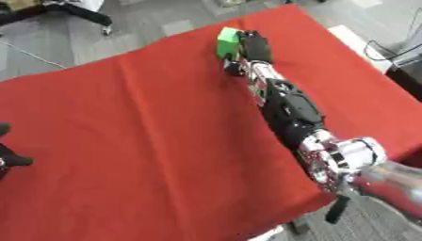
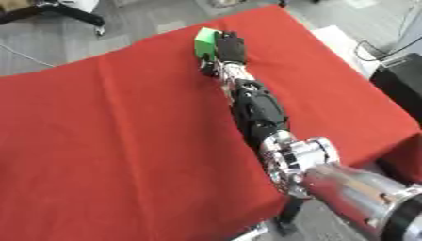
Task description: Pick up the objects with one hand, pass them to the other hand, and then place them into the box on the other side of the table.
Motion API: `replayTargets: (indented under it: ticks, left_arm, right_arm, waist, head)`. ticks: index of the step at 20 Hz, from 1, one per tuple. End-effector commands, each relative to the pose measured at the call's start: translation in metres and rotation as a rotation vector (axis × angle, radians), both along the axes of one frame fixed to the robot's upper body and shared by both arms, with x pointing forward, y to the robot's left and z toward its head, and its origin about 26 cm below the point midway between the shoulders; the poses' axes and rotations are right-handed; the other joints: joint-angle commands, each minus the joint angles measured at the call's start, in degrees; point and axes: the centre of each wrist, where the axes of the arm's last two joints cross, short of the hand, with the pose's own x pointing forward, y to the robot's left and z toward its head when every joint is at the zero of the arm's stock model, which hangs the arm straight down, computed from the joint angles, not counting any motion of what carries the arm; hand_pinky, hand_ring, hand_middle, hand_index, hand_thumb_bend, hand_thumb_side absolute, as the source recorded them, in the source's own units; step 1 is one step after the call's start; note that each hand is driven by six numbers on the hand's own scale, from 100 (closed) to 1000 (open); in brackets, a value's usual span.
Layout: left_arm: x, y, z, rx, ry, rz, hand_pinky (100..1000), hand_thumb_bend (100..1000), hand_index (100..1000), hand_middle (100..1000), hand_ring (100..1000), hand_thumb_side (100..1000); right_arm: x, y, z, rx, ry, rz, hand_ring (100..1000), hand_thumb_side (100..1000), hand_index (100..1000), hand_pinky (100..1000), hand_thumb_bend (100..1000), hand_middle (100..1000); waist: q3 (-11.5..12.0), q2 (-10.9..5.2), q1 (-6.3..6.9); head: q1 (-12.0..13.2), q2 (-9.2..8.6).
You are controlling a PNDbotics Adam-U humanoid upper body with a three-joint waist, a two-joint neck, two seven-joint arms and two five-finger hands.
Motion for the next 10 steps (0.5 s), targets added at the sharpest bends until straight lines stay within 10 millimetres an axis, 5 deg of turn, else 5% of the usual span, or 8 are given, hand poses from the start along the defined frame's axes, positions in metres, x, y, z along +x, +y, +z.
replayTargets:
  ticks: [1,4,10]
  left_arm:
    - [0.0,-0.001,0.006,-0.003,-0.02,-0.011,535,361,926,861,837,846]
    - [0.0,0.0,0.006,-0.006,-0.017,-0.009,535,356,926,860,836,851]
    - [0.0,0.0,0.006,-0.015,-0.007,-0.001,534,351,926,858,834,855]
  right_arm:
    - [0.001,0.0,0.004,-0.033,0.017,-0.011,884,100,647,872,100,484]
    - [0.001,-0.001,0.009,-0.072,-0.032,-0.049,789,100,391,809,100,267]
    - [0.002,0.001,0.036,-0.109,-0.211,-0.108,727,100,237,761,100,133]
  waist:
    - [0.2,0.24,0.03]
    - [0.2,0.2,0.01]
    - [0.0,0.16,0.03]
  head:
    - [-0.1,-0.67]
    - [-0.1,-0.63]
    - [0.1,-0.53]
